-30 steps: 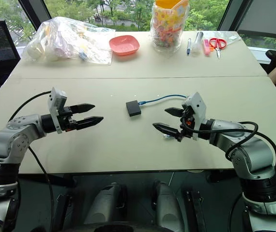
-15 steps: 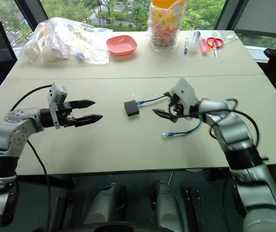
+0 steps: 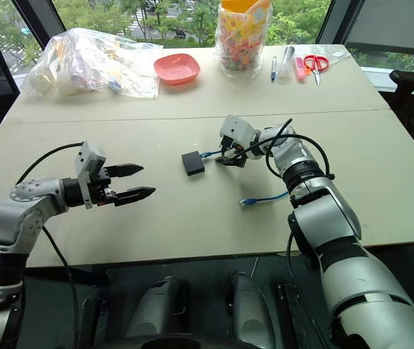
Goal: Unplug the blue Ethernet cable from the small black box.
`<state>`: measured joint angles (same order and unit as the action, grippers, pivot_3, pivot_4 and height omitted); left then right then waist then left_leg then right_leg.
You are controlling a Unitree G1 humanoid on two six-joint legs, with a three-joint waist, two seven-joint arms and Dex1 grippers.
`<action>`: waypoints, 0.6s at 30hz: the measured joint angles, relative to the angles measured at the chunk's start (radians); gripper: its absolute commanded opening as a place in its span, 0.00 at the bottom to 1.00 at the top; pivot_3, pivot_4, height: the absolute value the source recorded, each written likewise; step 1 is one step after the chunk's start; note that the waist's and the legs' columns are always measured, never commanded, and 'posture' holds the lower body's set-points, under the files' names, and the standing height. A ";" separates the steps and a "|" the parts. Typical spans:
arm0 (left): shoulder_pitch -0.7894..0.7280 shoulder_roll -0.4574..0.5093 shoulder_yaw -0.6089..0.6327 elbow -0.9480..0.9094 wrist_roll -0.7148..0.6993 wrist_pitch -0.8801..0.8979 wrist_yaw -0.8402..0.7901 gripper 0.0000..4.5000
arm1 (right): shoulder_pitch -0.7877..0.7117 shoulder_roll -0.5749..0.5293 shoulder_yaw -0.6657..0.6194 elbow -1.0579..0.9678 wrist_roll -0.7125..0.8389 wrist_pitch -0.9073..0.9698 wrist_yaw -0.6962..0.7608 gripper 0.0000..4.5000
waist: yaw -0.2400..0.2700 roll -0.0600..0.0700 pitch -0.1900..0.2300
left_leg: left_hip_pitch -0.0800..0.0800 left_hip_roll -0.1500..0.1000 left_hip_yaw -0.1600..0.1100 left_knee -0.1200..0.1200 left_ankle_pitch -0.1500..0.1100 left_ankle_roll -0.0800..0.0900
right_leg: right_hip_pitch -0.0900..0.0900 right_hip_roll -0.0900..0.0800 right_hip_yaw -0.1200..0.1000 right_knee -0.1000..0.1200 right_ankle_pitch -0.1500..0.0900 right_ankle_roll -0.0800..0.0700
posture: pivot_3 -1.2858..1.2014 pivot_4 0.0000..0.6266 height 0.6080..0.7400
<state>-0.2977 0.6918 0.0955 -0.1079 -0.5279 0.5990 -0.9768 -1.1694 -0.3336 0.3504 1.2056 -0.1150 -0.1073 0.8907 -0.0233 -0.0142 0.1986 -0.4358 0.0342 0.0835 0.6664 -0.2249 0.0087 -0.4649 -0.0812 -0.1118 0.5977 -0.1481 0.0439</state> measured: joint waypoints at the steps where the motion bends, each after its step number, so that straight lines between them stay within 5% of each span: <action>1: 0.003 -0.005 0.004 -0.005 -0.001 0.000 0.011 1.00 | -0.018 0.017 -0.007 0.036 -0.008 -0.007 -0.004 0.95 | -0.001 0.000 0.000 | 0.002 0.000 0.000 0.000 0.000 0.000 | 0.002 0.000 0.000 0.000 -0.001 -0.002 | 0.52 0.24 1.00; 2: 0.005 -0.010 0.005 -0.009 -0.004 0.000 0.019 1.00 | -0.030 0.034 -0.015 0.059 -0.017 -0.008 -0.003 0.95 | -0.001 0.000 0.000 | 0.004 0.001 0.000 0.000 0.000 0.000 | 0.003 0.001 0.000 0.001 -0.001 -0.002 | 0.52 0.24 1.00; 5: 0.006 -0.023 0.005 -0.013 -0.004 0.000 0.034 1.00 | -0.058 0.099 -0.035 0.109 -0.027 -0.005 0.026 0.75 | -0.003 0.000 0.000 | 0.006 0.002 0.000 -0.001 0.000 0.000 | 0.004 0.002 0.000 0.002 -0.001 -0.002 | 0.52 0.24 1.00; 11: 0.028 -0.030 0.005 -0.025 0.003 -0.001 0.073 1.00 | -0.068 0.153 -0.029 0.127 -0.101 -0.029 0.046 0.07 | -0.001 0.000 0.000 | 0.008 0.003 0.001 -0.001 0.000 -0.001 | 0.005 0.000 0.001 0.002 -0.002 -0.003 | 0.52 0.24 1.00; 18: 0.036 -0.031 0.029 -0.008 0.006 -0.024 0.103 1.00 | -0.065 0.130 -0.009 0.122 -0.187 -0.126 -0.099 0.02 | 0.011 0.001 0.000 | 0.008 0.004 0.001 -0.001 -0.001 -0.005 | 0.006 -0.001 0.001 0.001 -0.001 -0.005 | 0.52 0.24 1.00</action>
<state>-0.2619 0.6607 0.1245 -0.1157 -0.5218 0.5753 -0.8740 -1.2341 -0.2032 0.3419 1.3280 -0.3024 -0.2334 0.7912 -0.0122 -0.0131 0.1983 -0.4274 0.0378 0.0843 0.6651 -0.2258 0.0033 -0.4593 -0.0818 -0.1107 0.5988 -0.1494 0.0386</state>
